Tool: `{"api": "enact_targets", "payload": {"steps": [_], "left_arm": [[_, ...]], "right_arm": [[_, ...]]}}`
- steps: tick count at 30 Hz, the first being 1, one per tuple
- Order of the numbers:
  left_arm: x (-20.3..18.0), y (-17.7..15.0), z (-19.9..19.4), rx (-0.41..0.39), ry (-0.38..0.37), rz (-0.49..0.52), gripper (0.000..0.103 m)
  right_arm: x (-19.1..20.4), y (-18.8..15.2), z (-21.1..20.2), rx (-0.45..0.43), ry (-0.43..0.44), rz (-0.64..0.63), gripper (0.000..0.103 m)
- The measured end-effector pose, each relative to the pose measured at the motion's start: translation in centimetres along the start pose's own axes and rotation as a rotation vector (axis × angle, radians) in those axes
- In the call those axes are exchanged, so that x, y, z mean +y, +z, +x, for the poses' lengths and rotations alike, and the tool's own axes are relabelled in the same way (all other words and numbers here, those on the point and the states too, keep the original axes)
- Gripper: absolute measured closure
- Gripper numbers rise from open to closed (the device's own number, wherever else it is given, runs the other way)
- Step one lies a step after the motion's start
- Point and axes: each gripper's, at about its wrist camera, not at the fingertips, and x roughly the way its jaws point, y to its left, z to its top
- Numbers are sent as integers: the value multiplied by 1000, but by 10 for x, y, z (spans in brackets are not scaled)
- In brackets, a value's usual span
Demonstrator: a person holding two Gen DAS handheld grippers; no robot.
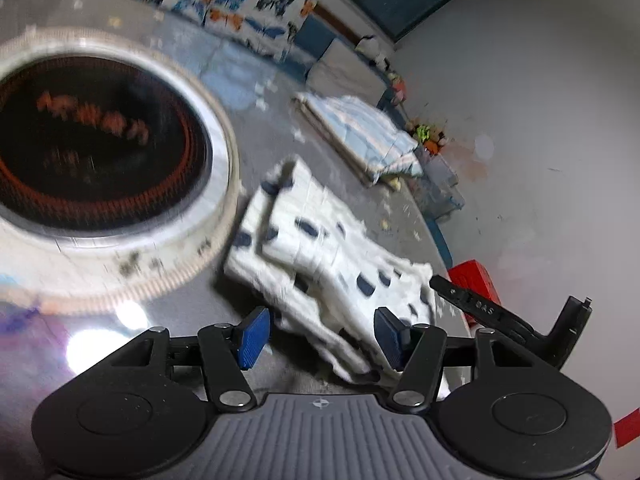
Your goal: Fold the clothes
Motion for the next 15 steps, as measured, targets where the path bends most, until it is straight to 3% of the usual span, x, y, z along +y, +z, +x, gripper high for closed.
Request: {"api": "enact_targets", "payload": {"steps": [7, 11, 15], "left_arm": [[-27, 29, -1, -72, -45, 102, 49], [-31, 40, 28, -24, -58, 150, 57], [-32, 43, 57, 22, -33, 205, 58]], "right_arm": [[25, 3, 10, 43, 62, -56, 70], [29, 1, 25, 77, 55, -60, 68], [31, 2, 37, 97, 45, -60, 65]]}}
